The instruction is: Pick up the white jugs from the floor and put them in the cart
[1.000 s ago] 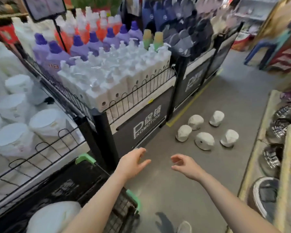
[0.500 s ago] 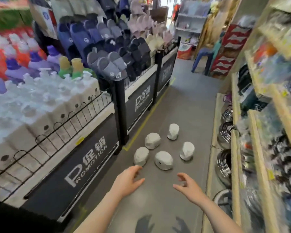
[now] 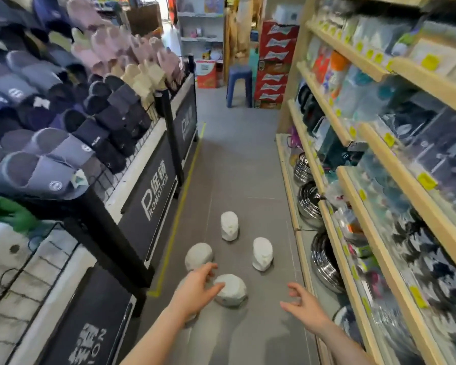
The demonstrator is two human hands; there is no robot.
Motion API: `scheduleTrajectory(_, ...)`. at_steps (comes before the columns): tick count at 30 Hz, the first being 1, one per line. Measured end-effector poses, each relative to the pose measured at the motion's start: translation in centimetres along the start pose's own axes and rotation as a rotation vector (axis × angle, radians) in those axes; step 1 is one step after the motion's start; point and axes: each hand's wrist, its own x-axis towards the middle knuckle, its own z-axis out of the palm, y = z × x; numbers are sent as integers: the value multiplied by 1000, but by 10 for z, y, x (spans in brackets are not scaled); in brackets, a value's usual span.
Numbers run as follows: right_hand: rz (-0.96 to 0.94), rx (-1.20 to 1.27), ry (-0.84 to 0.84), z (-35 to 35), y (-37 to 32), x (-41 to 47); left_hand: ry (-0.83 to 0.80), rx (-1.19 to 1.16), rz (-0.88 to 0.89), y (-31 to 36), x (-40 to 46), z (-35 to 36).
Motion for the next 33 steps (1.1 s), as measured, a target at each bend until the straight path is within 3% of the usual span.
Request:
scheduleTrajectory(10,103,113,136,-57,-7,123,-111,7,93,8,185,17)
scheduleTrajectory(21,216,174,52,-80,12,266,-160,-33,120,-20,360,71)
scheduleTrajectory(30,159,109,121,16,162,474,-259,-91,202,-182,501,290)
scheduleTrajectory(33,110,60,175,58,222,547,-213,-131,229,-241,543,367)
